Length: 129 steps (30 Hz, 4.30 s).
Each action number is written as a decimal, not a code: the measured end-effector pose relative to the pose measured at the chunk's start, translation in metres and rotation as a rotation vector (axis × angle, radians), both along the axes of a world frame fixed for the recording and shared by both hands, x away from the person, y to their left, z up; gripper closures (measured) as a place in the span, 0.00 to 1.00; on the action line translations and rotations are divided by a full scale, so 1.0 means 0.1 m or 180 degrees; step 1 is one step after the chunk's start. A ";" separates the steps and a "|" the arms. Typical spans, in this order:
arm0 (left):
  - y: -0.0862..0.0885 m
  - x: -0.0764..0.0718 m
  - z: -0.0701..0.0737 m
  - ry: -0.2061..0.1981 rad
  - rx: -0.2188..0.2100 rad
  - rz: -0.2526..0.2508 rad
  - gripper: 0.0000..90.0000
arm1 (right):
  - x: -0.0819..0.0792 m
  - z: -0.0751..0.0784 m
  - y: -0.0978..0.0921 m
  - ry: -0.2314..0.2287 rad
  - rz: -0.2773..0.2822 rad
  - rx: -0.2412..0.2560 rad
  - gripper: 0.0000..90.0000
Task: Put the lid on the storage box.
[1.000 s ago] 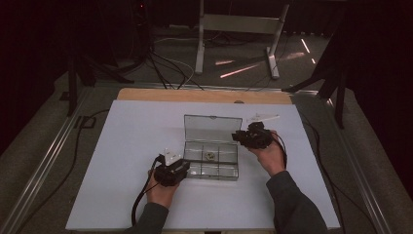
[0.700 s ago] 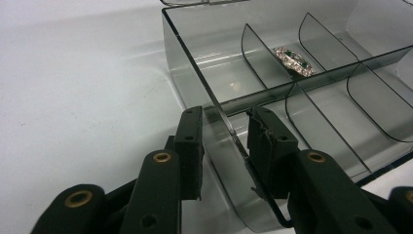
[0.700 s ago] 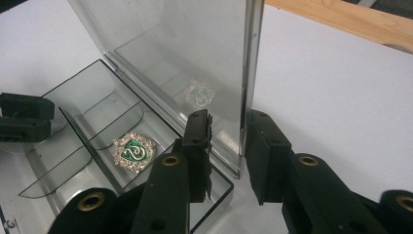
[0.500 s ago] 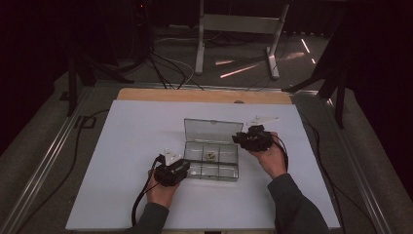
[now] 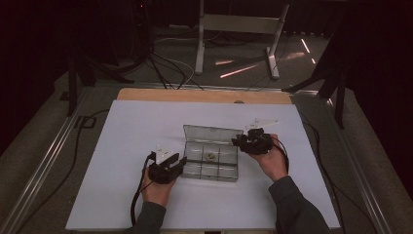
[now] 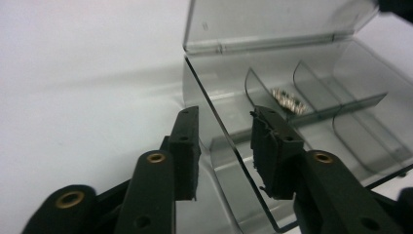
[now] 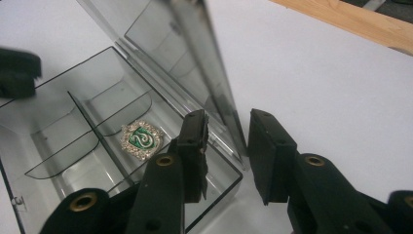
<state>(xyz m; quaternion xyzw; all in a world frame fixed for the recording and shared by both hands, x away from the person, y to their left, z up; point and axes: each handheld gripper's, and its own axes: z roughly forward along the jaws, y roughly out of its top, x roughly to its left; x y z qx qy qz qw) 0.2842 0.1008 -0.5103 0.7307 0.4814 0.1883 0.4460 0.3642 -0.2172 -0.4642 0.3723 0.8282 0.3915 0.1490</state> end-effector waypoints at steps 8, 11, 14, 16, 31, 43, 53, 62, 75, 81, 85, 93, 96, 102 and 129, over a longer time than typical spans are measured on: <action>0.05 0.07 0.39 -0.0243 -0.0243 -0.0008 0.89 | -0.05 -0.01 -0.01 -0.0002 0.0027 0.0015 0.75; -0.02 0.11 0.53 -0.0307 -0.0266 -0.0056 0.97 | -0.06 -0.01 -0.01 0.0002 0.0035 0.0029 0.74; -0.07 0.15 0.63 -0.0334 -0.0258 -0.0044 1.00 | -0.07 -0.02 -0.01 -0.0007 0.0034 0.0049 0.72; -0.11 0.18 0.67 -0.0322 -0.0214 -0.0061 1.00 | -0.09 -0.03 -0.02 -0.0013 0.0033 0.0050 0.72; -0.12 0.14 0.62 -0.0240 -0.0144 -0.0084 1.00 | -0.24 -0.02 -0.08 -0.0154 -0.0181 0.0197 0.15; -0.12 0.06 0.55 -0.0187 -0.0119 -0.0129 1.00 | -0.44 -0.01 -0.38 -0.0156 -0.0134 0.0262 0.04; -0.11 -0.03 0.49 -0.0134 -0.0103 -0.0179 1.00 | -0.51 -0.03 -0.72 -0.0246 -0.0439 0.0489 0.03; -0.10 -0.14 0.41 -0.0089 -0.0058 -0.0210 1.00 | -0.54 -0.06 -0.95 -0.0275 -0.0667 0.0746 0.03; -0.07 -0.27 0.21 -0.0010 -0.0036 -0.0257 1.00 | -0.58 -0.08 -1.05 -0.0312 -0.0772 0.0806 0.03; -0.06 -0.34 0.15 0.0026 -0.0020 -0.0313 1.00 | -0.60 -0.07 -1.05 -0.0321 -0.0761 0.0799 0.03; -0.04 -0.37 0.11 0.0064 0.0010 -0.0341 1.00 | -0.61 -0.08 -1.05 -0.0316 -0.0765 0.0811 0.03; -0.02 -0.39 0.05 0.0131 0.0028 -0.0383 1.00 | -0.62 -0.07 -1.06 -0.0320 -0.0767 0.0815 0.03; -0.02 -0.39 0.03 0.0149 0.0039 -0.0385 1.00 | -0.62 -0.08 -1.05 -0.0319 -0.0756 0.0809 0.03; -0.04 -0.41 -0.02 0.0172 0.0097 -0.0381 1.00 | -0.62 -0.08 -1.04 -0.0361 -0.0760 0.0767 0.03; -0.01 -0.51 0.04 -0.0047 0.0024 -0.0526 0.91 | -0.63 -0.09 -0.97 -0.0460 -0.0733 0.0695 0.03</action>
